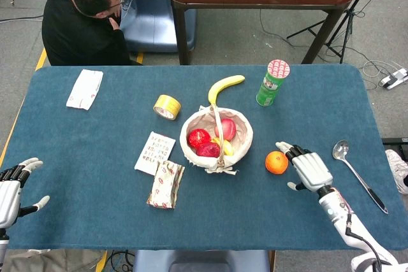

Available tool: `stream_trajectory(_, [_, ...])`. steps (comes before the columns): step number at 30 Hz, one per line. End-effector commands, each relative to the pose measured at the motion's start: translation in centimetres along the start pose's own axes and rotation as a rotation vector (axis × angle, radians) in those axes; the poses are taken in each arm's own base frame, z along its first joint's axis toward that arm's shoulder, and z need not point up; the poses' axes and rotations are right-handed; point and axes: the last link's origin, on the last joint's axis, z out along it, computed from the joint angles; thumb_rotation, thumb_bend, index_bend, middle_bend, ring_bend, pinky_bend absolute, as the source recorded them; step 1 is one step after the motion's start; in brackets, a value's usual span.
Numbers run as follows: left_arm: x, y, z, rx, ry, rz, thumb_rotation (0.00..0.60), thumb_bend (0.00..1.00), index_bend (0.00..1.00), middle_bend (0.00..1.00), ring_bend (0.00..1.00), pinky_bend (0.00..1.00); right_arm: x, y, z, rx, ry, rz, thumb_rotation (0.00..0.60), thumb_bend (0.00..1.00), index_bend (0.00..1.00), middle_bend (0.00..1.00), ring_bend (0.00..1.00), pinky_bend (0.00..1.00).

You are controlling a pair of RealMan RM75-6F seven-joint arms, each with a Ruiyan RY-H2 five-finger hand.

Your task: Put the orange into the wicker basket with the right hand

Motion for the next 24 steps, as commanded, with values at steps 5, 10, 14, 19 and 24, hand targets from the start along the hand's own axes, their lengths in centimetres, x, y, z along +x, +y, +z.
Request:
stream_trajectory(5, [0.0,-0.3,-0.2,0.008,-0.001,0.001,0.600,0.17,0.29,0.22,0.24,0.23,-1.3,-0.2,2.2,0.011,-0.037,-0.002,0.600,0.13,0.06,0.15,0.15,0.35])
stream_trajectory(10, [0.0,-0.3,-0.3,0.010,-0.001,0.001,0.600,0.17,0.29,0.22,0.24,0.23,-1.9,-0.3,3.5,0.013,-0.048,0.000,0.600,0.18,0.12,0.19,0.16,0.36])
stream_trajectory(14, [0.0,-0.3,-0.2,0.010,-0.002,0.003,0.600,0.17,0.29,0.22,0.24,0.23,-2.5,-0.2,4.4,0.014,-0.054,-0.001,0.600,0.24,0.21,0.23,0.21,0.42])
stream_trajectory(19, [-0.1,-0.4,-0.3,0.014,-0.003,0.004,0.600,0.17,0.29,0.22,0.24,0.23,-2.6,0.1,4.8,0.009,-0.042,-0.008,0.600,0.32,0.37,0.32,0.30,0.54])
stream_trajectory(24, [0.0,-0.4,-0.3,0.013,-0.002,0.002,0.600,0.17,0.29,0.22,0.24,0.23,-1.0,0.3,4.2,0.021,0.007,0.034,0.600,0.35,0.43,0.37,0.37,0.63])
